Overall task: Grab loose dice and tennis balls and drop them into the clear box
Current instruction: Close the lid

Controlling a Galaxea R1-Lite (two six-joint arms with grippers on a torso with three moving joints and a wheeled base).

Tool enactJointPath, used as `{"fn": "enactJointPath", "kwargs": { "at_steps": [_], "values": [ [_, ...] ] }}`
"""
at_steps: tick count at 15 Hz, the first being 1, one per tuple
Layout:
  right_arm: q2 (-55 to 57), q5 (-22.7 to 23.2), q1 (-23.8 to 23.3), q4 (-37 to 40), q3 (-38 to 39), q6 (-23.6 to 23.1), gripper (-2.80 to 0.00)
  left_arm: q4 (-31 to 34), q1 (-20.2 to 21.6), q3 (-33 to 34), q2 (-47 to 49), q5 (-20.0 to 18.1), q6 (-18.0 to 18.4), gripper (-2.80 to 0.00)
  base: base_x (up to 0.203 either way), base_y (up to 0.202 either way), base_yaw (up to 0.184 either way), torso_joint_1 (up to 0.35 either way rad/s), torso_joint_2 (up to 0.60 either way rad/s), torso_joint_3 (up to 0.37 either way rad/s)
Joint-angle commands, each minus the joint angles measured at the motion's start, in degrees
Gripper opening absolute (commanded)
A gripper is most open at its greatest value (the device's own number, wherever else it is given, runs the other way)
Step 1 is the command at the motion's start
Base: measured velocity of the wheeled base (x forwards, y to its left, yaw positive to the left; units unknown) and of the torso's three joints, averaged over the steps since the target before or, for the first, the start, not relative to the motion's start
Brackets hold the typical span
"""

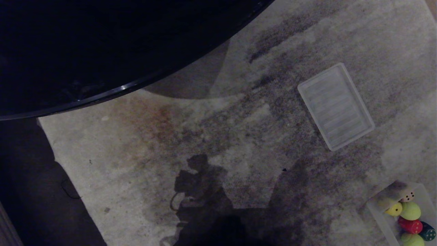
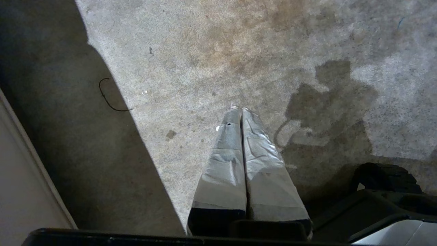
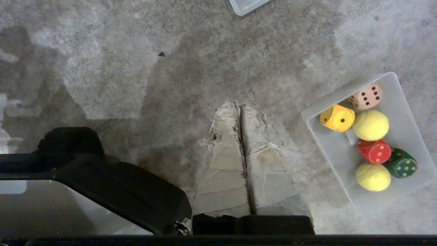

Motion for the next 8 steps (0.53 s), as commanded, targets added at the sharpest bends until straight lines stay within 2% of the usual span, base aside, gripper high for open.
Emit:
{"fn": "enactJointPath", "kwargs": {
  "at_steps": [1, 4, 6, 8],
  "values": [
    [0.7, 0.5, 0.0, -0.1, -1.7, 0.1, -2.80, 0.0, 0.0, 0.1, 0.1, 0.1, 0.0, -2.80, 0.000, 0.000, 0.000, 0.000, 0.00, 0.000],
    [13.0, 3.2, 0.2, 0.0, -10.8, 2.5, -2.80, 0.0, 0.0, 0.1, 0.1, 0.1, 0.0, -2.80, 0.000, 0.000, 0.000, 0.000, 0.00, 0.000],
    [26.6, 2.4, 0.0, -1.0, -16.5, 4.2, -2.80, 0.0, 0.0, 0.1, 0.1, 0.1, 0.0, -2.80, 0.000, 0.000, 0.000, 0.000, 0.00, 0.000],
    [41.4, -0.2, -0.2, -6.2, -20.0, 7.0, -2.80, 0.0, 0.0, 0.1, 0.1, 0.1, 0.0, -2.80, 0.000, 0.000, 0.000, 0.000, 0.00, 0.000]
  ]
}}
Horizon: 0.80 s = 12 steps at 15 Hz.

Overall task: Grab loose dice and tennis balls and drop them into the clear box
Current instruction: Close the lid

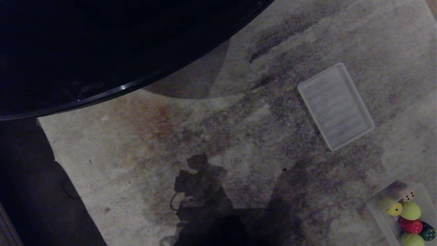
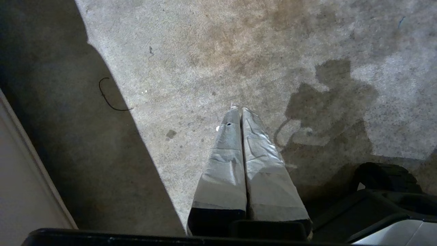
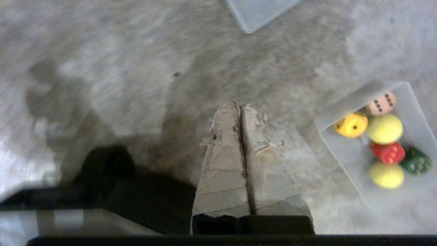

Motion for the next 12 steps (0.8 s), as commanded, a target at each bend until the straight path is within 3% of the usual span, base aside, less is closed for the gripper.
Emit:
{"fn": "enactJointPath", "kwargs": {
  "at_steps": [1, 4, 6, 10, 11, 12],
  "values": [
    [23.9, -3.3, -0.2, -7.6, -3.8, 2.5, -2.80, -0.1, 0.0, 0.1, 0.1, 0.0, 0.0, -2.80, 0.000, 0.000, 0.000, 0.000, 0.00, 0.000],
    [44.4, -10.2, -0.3, -20.9, -6.6, 6.8, -2.80, 0.0, 0.0, 0.1, 0.1, 0.0, 0.0, -2.80, 0.000, 0.000, 0.000, 0.000, 0.00, 0.000],
    [56.3, -13.7, -0.7, -28.1, -9.8, 12.1, -2.80, -0.1, 0.0, 0.1, 0.1, 0.0, 0.0, -2.80, 0.000, 0.000, 0.000, 0.000, 0.00, 0.000],
    [71.4, -16.8, -4.1, -35.7, -19.7, 22.6, -2.80, 0.0, 0.0, 0.1, 0.1, 0.0, 0.0, -2.80, 0.000, 0.000, 0.000, 0.000, 0.00, 0.000],
    [73.2, -17.0, -4.8, -36.6, -21.4, 25.0, 0.00, 0.0, 0.0, 0.1, 0.1, 0.0, 0.0, -2.80, 0.000, 0.000, 0.000, 0.000, 0.00, 0.000],
    [74.3, -17.1, -5.2, -37.0, -22.2, 25.4, 0.00, -0.1, 0.0, 0.1, 0.1, 0.0, 0.0, -2.80, 0.000, 0.000, 0.000, 0.000, 0.00, 0.000]
  ]
}}
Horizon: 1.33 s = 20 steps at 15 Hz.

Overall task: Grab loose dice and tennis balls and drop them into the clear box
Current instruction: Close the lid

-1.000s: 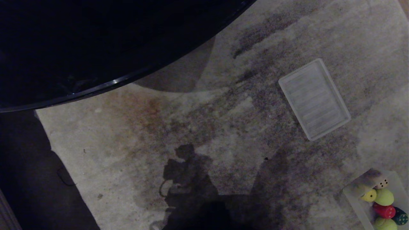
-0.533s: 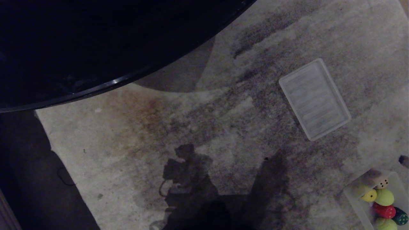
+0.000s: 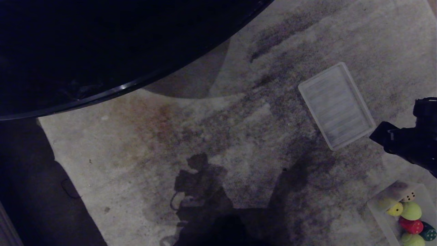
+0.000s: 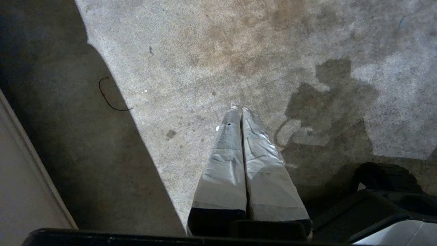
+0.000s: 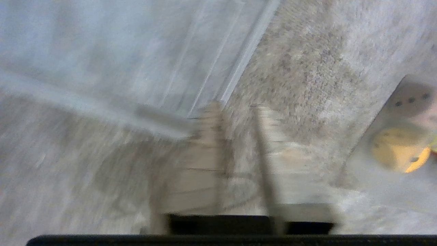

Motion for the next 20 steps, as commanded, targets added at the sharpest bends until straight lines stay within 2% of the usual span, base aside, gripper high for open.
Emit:
{"fn": "enactJointPath", "kwargs": {
  "at_steps": [1, 5, 12, 16, 19, 20],
  "values": [
    [8.1, -0.4, -0.9, -0.5, -2.5, 1.1, 0.00, 0.0, 0.0, 0.1, 0.1, 0.0, -0.1, -2.80, 0.000, 0.000, 0.000, 0.000, 0.00, 0.000],
    [12.2, -1.1, -1.1, -3.1, -3.6, 2.8, 0.00, -0.1, 0.0, 0.1, 0.1, 0.0, -0.1, -2.80, 0.000, 0.000, 0.000, 0.000, 0.00, 0.000],
    [19.7, 0.0, -1.5, -5.7, -5.9, 13.4, 0.00, 0.0, 0.0, 0.1, 0.1, 0.0, -0.1, -2.80, 0.000, 0.000, 0.000, 0.000, 0.00, 0.000],
    [24.6, 3.1, -1.5, -15.4, -6.5, 13.8, 0.00, -0.1, 0.0, 0.1, 0.1, 0.0, -0.1, -2.80, 0.000, 0.000, 0.000, 0.000, 0.00, 0.000],
    [26.7, 5.1, -1.5, -16.5, -6.9, 14.6, 0.00, 0.0, 0.0, 0.1, 0.1, 0.0, -0.1, -2.80, 0.000, 0.000, 0.000, 0.000, 0.00, 0.000],
    [27.2, 5.2, -1.5, -16.6, -7.2, 15.7, -2.80, -0.1, 0.0, 0.1, 0.1, 0.0, -0.1, -2.80, 0.000, 0.000, 0.000, 0.000, 0.00, 0.000]
  ]
}}
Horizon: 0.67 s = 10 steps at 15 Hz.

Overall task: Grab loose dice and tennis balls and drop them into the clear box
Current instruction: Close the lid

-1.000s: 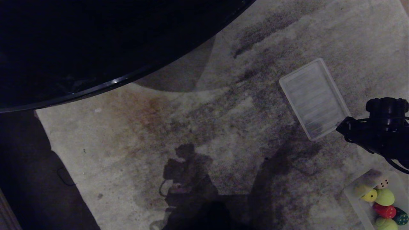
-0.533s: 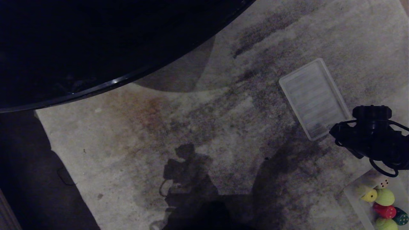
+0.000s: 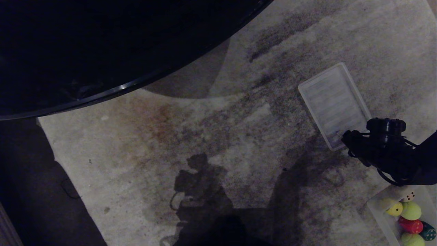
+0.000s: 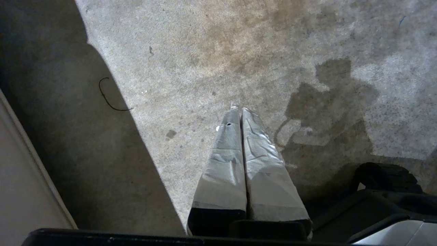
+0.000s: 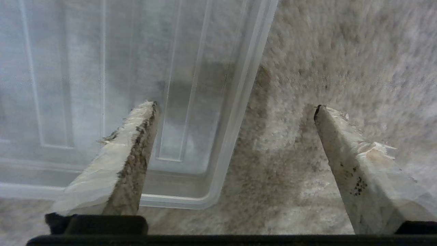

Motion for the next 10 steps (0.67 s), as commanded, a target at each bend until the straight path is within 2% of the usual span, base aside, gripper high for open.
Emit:
{"fn": "enactJointPath", "kwargs": {
  "at_steps": [1, 10],
  "values": [
    [2.0, 0.5, 0.0, -0.3, -0.3, 1.5, -2.80, 0.0, 0.0, 0.1, 0.1, 0.0, 0.0, -2.80, 0.000, 0.000, 0.000, 0.000, 0.00, 0.000],
    [-2.1, 0.7, 0.2, -0.2, 1.2, 1.7, -2.80, 0.0, 0.0, 0.1, 0.1, 0.0, 0.0, -2.80, 0.000, 0.000, 0.000, 0.000, 0.00, 0.000]
  ]
}}
